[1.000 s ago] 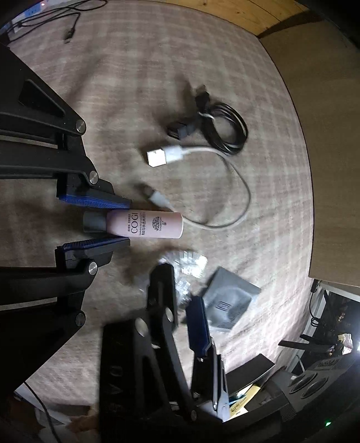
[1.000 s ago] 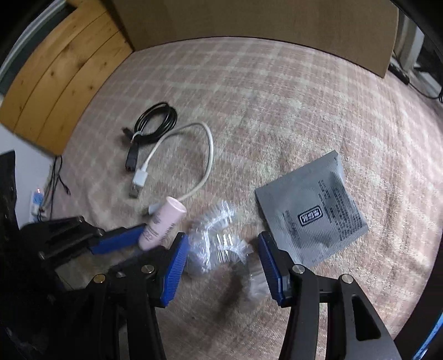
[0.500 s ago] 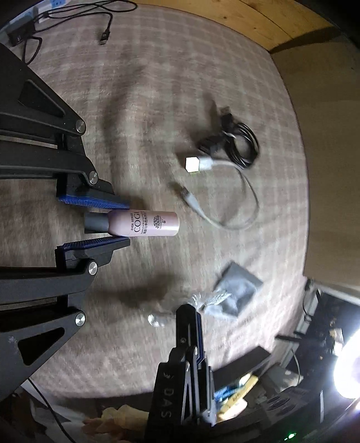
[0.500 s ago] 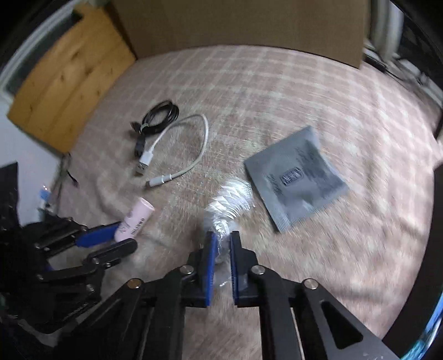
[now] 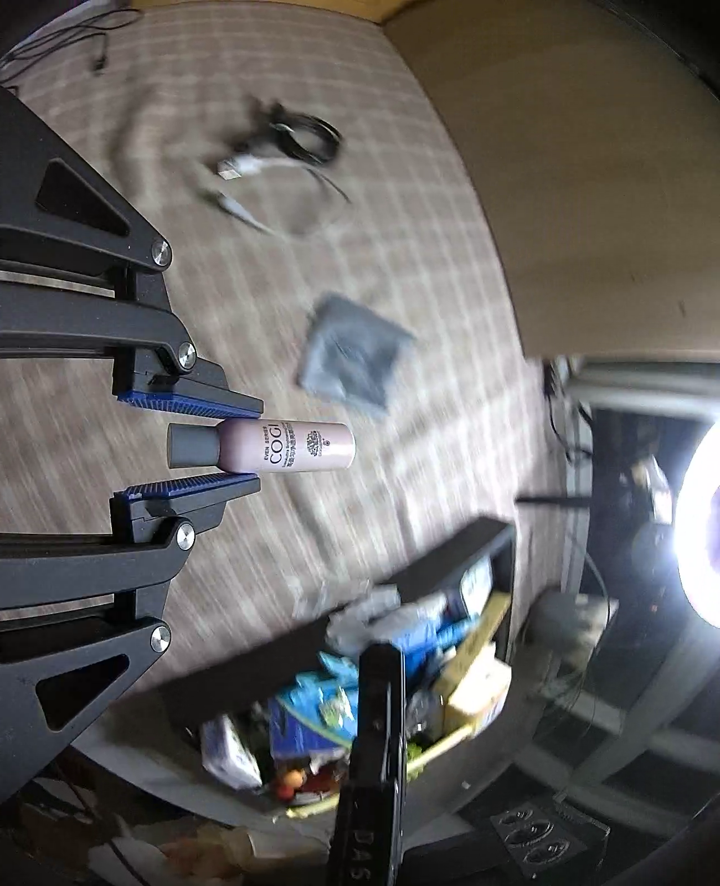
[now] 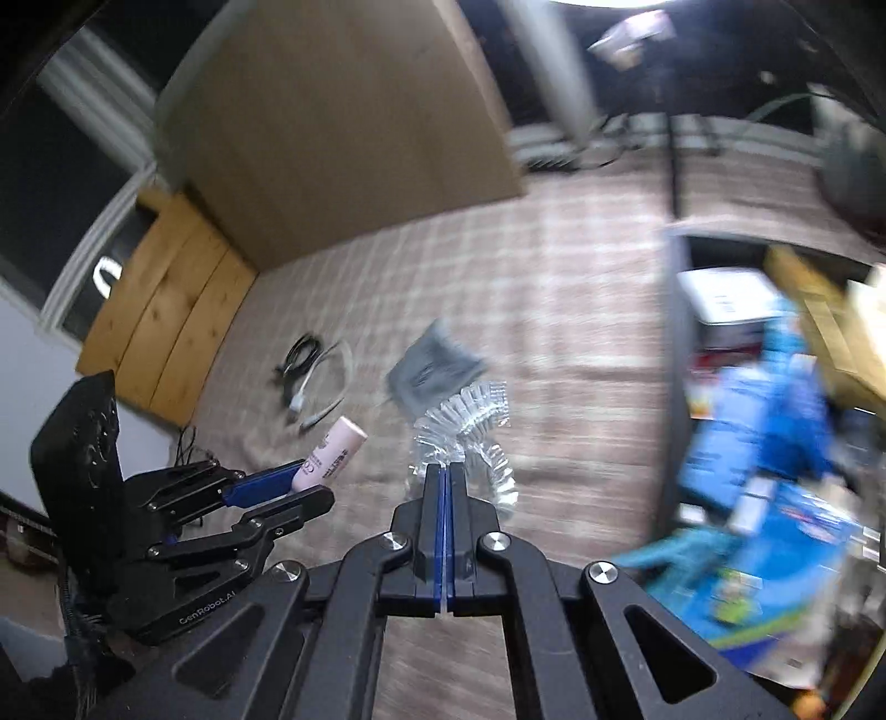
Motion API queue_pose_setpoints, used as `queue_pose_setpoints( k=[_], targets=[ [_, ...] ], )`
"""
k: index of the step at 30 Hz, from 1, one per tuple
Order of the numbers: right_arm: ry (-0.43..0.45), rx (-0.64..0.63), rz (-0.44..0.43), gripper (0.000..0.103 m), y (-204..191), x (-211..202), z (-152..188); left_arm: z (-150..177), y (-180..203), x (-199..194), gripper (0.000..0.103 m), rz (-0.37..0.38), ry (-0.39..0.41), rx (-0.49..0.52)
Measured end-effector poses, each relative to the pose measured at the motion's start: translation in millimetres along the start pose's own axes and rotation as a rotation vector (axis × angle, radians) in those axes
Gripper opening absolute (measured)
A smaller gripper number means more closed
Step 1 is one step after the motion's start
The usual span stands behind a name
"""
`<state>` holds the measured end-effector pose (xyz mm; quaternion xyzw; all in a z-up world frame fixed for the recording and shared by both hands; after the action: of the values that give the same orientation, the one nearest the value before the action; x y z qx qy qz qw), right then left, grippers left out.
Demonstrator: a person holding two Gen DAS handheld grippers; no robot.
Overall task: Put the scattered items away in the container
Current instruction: 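Carry the bottle and plastic packet over the black container and open both grippers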
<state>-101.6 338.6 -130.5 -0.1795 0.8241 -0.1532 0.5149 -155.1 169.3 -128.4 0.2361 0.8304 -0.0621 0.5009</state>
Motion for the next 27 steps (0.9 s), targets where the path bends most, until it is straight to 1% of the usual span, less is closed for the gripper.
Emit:
queue_pose_setpoints(
  k=[4,5,9,13,17,23,27],
  targets=[
    [0.054,0.064,0.015,0.000,33,-40,6,-18,35,5,0.021,0.045,0.005,0.040],
    [0.072,0.078,0.018,0.000,42,-52,7,-22,42,7,0.021,0.044,0.005,0.053],
    [0.138,0.112,0.076,0.000,70,-89,12,-43,77,17,0.021,0.064,0.011,0.112],
    [0.184,0.157,0.126,0.000,101,-122,18,-67,114,28,0.021,0.114,0.014,0.146],
    [0.223,0.220,0.196,0.000,142,-155,27,-87,154,40,0.021,0.154,0.019,0.195],
    [0.244,0.287,0.253,0.000,184,-181,38,-109,213,55,0.022,0.216,0.014,0.258],
    [0.245,0.317,0.256,0.000,200,-182,38,-118,244,61,0.022,0.232,0.015,0.301]
  ],
)
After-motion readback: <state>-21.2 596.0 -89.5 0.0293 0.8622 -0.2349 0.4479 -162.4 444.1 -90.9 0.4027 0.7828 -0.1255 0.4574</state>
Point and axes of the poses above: each gripper's, at about its wrist camera, not at the fingertips, and x roughly the way its jaws point, y to its right, z to its underside, the point moved 3 cm from there along x, roughly the way its jaws point
